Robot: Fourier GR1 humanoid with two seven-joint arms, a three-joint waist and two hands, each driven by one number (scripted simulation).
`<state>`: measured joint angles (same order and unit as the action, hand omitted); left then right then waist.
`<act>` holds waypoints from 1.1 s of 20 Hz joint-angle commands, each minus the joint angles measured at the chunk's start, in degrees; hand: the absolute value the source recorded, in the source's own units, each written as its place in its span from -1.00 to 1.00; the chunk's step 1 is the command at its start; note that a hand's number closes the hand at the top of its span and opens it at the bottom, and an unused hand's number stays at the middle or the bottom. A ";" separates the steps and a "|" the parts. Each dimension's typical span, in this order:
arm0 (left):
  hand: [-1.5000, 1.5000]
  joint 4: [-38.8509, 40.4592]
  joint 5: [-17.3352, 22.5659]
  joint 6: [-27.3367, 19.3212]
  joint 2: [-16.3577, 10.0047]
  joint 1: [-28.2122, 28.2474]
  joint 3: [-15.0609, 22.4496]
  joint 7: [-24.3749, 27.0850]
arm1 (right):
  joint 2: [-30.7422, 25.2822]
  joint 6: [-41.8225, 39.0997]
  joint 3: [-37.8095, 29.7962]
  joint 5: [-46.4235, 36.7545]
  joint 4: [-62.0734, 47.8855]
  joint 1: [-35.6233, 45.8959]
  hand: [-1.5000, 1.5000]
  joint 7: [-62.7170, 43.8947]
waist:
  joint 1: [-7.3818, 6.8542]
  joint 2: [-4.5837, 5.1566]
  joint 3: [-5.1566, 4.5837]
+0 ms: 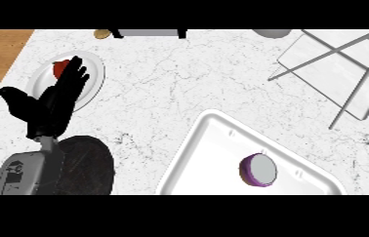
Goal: Pick the tomato from the tray and place it in the tiered shelf
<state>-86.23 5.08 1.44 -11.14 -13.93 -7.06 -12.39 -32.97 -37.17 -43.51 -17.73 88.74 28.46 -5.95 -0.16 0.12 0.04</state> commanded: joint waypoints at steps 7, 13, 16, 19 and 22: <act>0.00 1.64 -0.80 -0.89 0.91 -2.89 0.26 -0.19 | -6.26 11.79 2.72 -5.93 -19.50 3.40 -1.00 5.15 | -0.44 0.13 -0.02; 0.00 -0.20 0.00 0.05 -0.02 -1.94 -0.39 -1.75 | -9.87 18.90 2.60 -4.86 -33.47 9.14 -1.00 16.40 | -0.57 0.08 0.00; 0.00 0.06 0.90 1.45 -0.65 -2.01 -0.65 -1.98 | -10.65 21.72 0.23 -2.92 -38.38 11.69 -1.00 19.82 | -0.74 0.17 0.02; 0.00 -3.24 -0.86 -0.75 1.30 -0.90 1.44 -3.35 | -15.25 21.36 -0.71 -1.56 -45.71 15.02 -1.00 22.92 | -1.18 0.25 0.06; 0.00 -2.26 -0.57 -0.44 0.86 -1.35 0.65 -3.25 | -19.65 18.29 2.13 -1.94 -51.75 17.02 -1.00 23.50 | -0.85 0.21 0.01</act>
<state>-89.28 4.60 1.08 -10.16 -14.33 -6.14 -15.25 -48.22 -17.39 -42.73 -20.16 44.91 41.94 15.65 -1.05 0.27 0.07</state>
